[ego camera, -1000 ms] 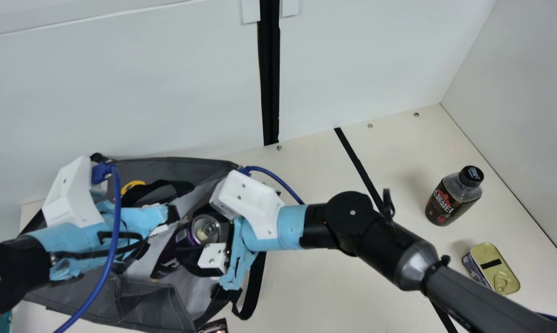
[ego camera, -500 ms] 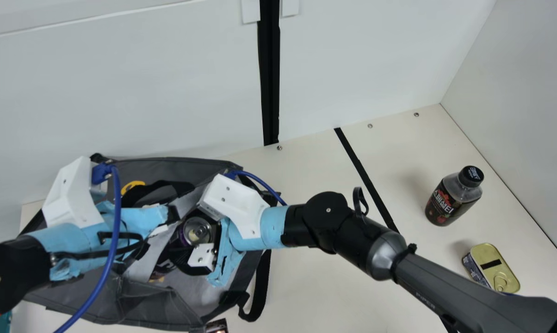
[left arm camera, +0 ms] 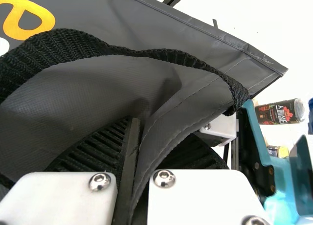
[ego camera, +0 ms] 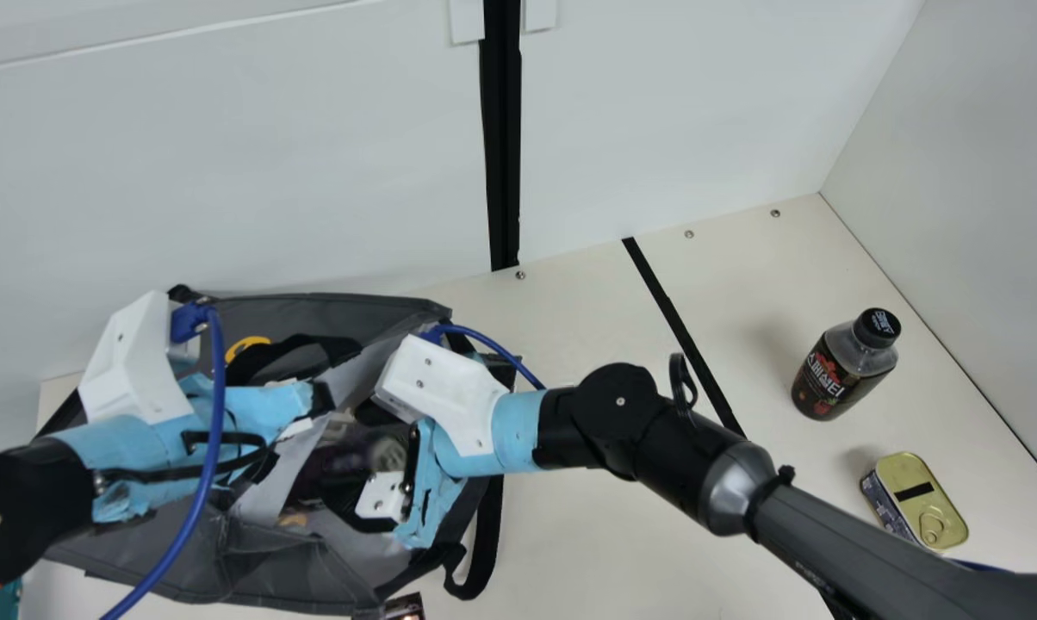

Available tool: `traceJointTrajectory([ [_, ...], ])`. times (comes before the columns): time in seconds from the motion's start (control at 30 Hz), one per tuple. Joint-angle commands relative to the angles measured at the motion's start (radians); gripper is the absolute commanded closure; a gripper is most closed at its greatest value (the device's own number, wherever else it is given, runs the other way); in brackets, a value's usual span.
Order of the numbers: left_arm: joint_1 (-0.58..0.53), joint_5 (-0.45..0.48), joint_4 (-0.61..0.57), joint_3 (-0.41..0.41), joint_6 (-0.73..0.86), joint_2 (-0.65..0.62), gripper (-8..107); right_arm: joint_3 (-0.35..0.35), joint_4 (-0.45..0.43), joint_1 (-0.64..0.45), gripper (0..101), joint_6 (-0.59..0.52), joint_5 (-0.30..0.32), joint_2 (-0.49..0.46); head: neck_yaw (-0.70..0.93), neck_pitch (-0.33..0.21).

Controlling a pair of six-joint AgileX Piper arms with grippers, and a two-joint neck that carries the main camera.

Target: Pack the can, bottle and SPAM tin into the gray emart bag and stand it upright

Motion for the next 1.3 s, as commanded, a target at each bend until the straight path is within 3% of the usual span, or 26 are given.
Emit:
traceJointTrajectory([
  [0.0, 0.000, 0.000, 0.000, 0.000, 0.000, 0.000, 107, 0.007, -0.012, -0.005, 11, 0.006, 0.007, -0.015, -0.001, -0.023],
  [0.07, 0.000, 0.000, 0.000, 0.000, 0.000, 0.000, 107, 0.017, -0.025, -0.012, 6, 0.013, 0.015, -0.032, -0.001, -0.023],
  [0.4, 0.000, 0.000, 0.000, 0.000, 0.000, 0.000, 107, 0.081, -0.085, -0.076, 6, 0.040, 0.084, -0.150, -0.001, -0.023],
  [0.97, 0.000, 0.000, 0.000, 0.000, 0.000, 0.000, 107, 0.130, -0.198, -0.317, 6, 0.019, 0.335, -0.342, -0.001, -0.023],
  [1.27, 0.000, 0.000, 0.000, 0.000, 0.000, 0.000, 107, 0.117, -0.244, -0.457, 6, 0.003, 0.428, -0.408, -0.001, -0.023],
])
